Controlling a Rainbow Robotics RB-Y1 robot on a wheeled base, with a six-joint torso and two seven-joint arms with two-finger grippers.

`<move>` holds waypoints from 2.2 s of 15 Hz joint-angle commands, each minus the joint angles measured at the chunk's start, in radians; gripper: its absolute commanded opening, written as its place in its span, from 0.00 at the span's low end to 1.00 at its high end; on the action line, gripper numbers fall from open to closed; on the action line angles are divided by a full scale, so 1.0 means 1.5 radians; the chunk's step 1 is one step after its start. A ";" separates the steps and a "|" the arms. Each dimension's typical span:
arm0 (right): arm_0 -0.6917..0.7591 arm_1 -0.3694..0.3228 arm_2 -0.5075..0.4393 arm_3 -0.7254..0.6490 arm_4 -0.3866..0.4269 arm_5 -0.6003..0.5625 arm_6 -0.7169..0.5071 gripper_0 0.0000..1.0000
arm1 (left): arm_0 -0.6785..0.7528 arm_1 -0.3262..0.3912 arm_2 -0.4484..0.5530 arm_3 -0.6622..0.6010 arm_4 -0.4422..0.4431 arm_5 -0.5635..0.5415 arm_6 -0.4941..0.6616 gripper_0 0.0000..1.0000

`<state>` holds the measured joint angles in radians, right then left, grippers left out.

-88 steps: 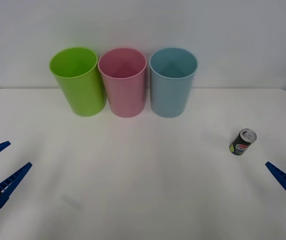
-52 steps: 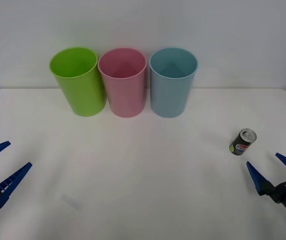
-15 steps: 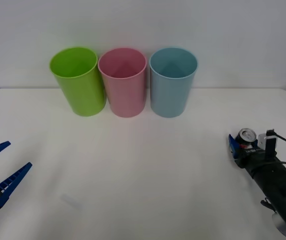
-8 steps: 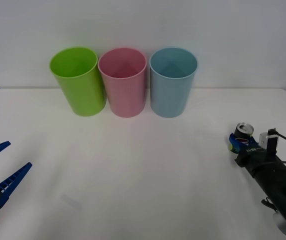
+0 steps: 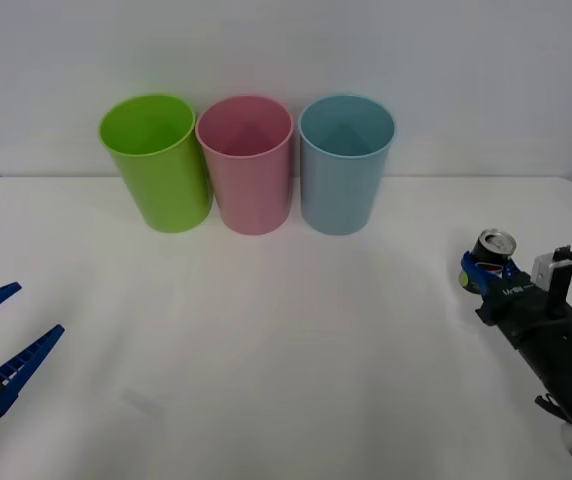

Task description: Grasp the object on the table and drop it into the matching bin: aluminum can to the light blue bin, PET bottle to the pink bin.

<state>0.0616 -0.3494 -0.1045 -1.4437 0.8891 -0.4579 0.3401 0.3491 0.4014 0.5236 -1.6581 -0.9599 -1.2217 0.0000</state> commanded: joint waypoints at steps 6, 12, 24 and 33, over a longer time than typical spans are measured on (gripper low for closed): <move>0.020 -0.058 0.047 -0.171 -0.003 0.006 -0.186 0.00 | 0.000 0.000 0.000 0.000 0.000 0.000 0.000 1.00; 0.003 -0.094 0.051 -0.264 -0.003 0.011 -0.265 0.00 | 0.000 0.000 0.000 0.000 0.000 0.000 0.000 1.00; -0.211 -0.086 0.098 -0.170 0.110 0.042 -0.303 0.00 | 0.000 0.000 0.000 0.000 0.000 0.000 0.000 1.00; -0.412 0.036 0.100 0.053 0.257 0.067 -0.323 0.00 | 0.000 0.000 0.000 0.000 0.000 0.000 0.000 1.00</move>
<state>-0.5383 -0.3101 0.0461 -1.3878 1.2615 -0.3636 -0.1451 0.3491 0.4014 0.5236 -1.6580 -0.9599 -1.2217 0.0000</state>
